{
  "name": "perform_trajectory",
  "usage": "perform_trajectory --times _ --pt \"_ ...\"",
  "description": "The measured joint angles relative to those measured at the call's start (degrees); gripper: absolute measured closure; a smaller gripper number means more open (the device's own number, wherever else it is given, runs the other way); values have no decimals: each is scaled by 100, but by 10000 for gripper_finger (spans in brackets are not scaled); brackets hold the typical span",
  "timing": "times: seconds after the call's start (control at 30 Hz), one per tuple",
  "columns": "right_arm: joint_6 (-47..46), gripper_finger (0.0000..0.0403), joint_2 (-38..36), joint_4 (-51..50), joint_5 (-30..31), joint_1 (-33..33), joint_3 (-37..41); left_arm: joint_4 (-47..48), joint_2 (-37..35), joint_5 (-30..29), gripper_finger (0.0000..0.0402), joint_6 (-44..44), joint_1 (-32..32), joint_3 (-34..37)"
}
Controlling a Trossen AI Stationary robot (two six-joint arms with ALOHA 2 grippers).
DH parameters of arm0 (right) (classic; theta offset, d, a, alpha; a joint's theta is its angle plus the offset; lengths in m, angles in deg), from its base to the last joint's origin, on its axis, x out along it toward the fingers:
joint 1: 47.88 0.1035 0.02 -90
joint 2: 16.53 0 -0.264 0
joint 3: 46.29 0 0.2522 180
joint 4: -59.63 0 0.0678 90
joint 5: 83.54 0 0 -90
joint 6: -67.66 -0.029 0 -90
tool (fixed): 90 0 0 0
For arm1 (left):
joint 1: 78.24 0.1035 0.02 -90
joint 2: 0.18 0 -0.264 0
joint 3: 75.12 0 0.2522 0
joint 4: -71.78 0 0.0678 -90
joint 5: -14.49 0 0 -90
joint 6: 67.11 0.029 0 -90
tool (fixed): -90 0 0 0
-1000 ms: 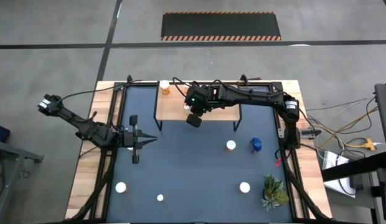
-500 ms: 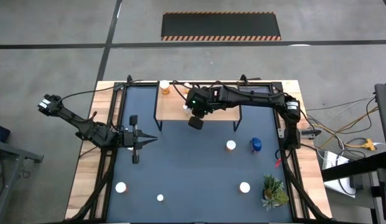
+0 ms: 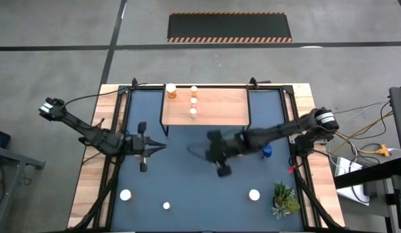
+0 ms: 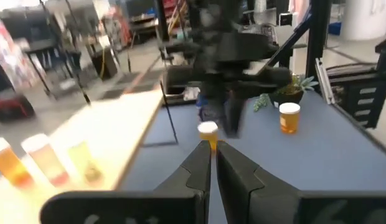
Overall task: Pick and place medicine bottles onto shelf by color
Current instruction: Put the large orange pill bottle on the shelf
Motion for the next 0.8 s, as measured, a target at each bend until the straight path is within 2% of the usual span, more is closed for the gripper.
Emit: perform_trajectory --times 0.2,0.3,0.4,0.5,0.67,0.73,0.8 --pt "576 369 -433 2237 -591 361 1573 56 741 0 393 -1798 0 -90" --pt "664 369 -737 2744 -650 356 2019 86 1113 54 393 -2919 0 -323" --pt "809 369 -1076 2932 -695 315 2292 615 1460 492 393 -4127 0 -589" --pt "930 369 -1383 2914 -694 315 2494 2162 1744 889 393 -5771 -8 -1001" --pt "921 369 -1711 2935 -702 317 2718 6048 2349 1875 393 -8903 7 -1703" --pt "923 369 -1745 2922 -702 317 2804 6995 2589 2133 393 -9489 7 -1880" --pt "923 369 -1724 2910 -702 317 2858 7409 2752 2258 393 -9631 9 -1963"
